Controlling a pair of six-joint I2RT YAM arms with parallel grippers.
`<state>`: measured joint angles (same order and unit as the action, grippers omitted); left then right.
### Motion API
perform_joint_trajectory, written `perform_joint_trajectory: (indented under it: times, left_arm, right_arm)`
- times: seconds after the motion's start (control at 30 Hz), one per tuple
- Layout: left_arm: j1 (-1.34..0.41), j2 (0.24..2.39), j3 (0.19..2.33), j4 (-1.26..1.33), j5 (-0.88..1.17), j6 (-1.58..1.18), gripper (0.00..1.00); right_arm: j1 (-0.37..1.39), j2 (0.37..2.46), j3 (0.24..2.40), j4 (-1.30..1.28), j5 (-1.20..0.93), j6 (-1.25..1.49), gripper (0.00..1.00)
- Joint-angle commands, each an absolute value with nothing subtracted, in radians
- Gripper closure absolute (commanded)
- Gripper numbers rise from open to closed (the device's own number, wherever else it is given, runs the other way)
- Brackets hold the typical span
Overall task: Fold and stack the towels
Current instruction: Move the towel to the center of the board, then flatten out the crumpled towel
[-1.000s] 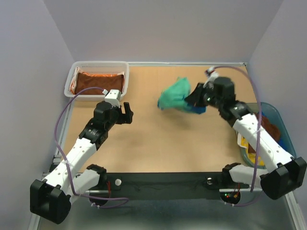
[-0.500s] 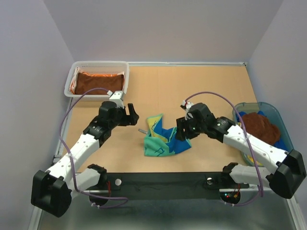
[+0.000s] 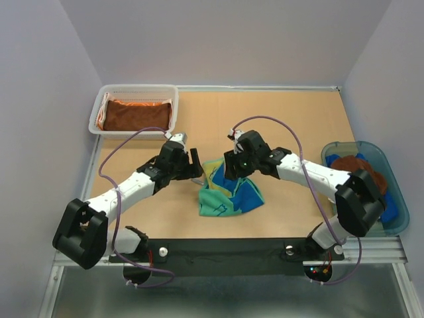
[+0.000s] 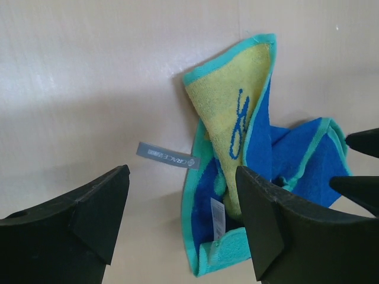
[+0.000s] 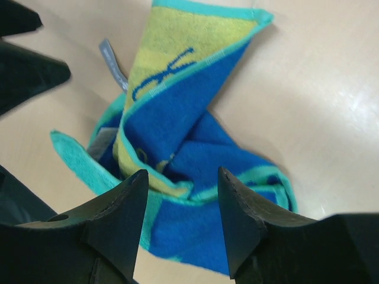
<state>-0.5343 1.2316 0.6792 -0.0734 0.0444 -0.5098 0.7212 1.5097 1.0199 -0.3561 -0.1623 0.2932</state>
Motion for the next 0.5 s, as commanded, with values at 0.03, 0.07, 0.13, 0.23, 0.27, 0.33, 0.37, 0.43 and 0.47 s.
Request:
perform_joint_trajectory:
  times: [0.03, 0.07, 0.13, 0.23, 0.27, 0.33, 0.37, 0.43, 0.47]
  left_arm:
    - [-0.578, 1.266, 0.707, -0.028, 0.009, -0.592, 0.18]
    - [-0.578, 1.264, 0.7, -0.026, 0.009, -0.601, 0.19]
    - [-0.583, 1.252, 0.667, -0.023, -0.021, -0.62, 0.19]
    - [-0.587, 1.224, 0.631, -0.023, -0.014, -0.629, 0.2]
    - [-0.589, 1.192, 0.62, -0.025, -0.011, -0.633, 0.2]
    - [-0.597, 1.137, 0.589, -0.032, -0.008, -0.643, 0.2]
    - [-0.598, 1.118, 0.58, -0.035, -0.006, -0.646, 0.2]
    - [-0.601, 1.063, 0.552, -0.047, -0.005, -0.655, 0.2]
    - [-0.601, 1.048, 0.542, -0.051, -0.005, -0.653, 0.2]
  right_arm:
    - [0.752, 1.581, 1.08, -0.154, -0.221, 0.359, 0.44]
    - [0.764, 1.595, 1.08, -0.143, -0.236, 0.368, 0.44]
    - [0.778, 1.627, 1.083, -0.121, -0.235, 0.391, 0.44]
    - [0.802, 1.661, 1.085, -0.11, -0.226, 0.41, 0.44]
    - [0.811, 1.678, 1.085, -0.107, -0.227, 0.413, 0.44]
    - [0.822, 1.698, 1.083, -0.1, -0.224, 0.417, 0.44]
    - [0.822, 1.698, 1.083, -0.098, -0.224, 0.42, 0.45]
    - [0.828, 1.713, 1.083, -0.094, -0.224, 0.422, 0.47]
    - [0.83, 1.716, 1.083, -0.094, -0.227, 0.419, 0.5]
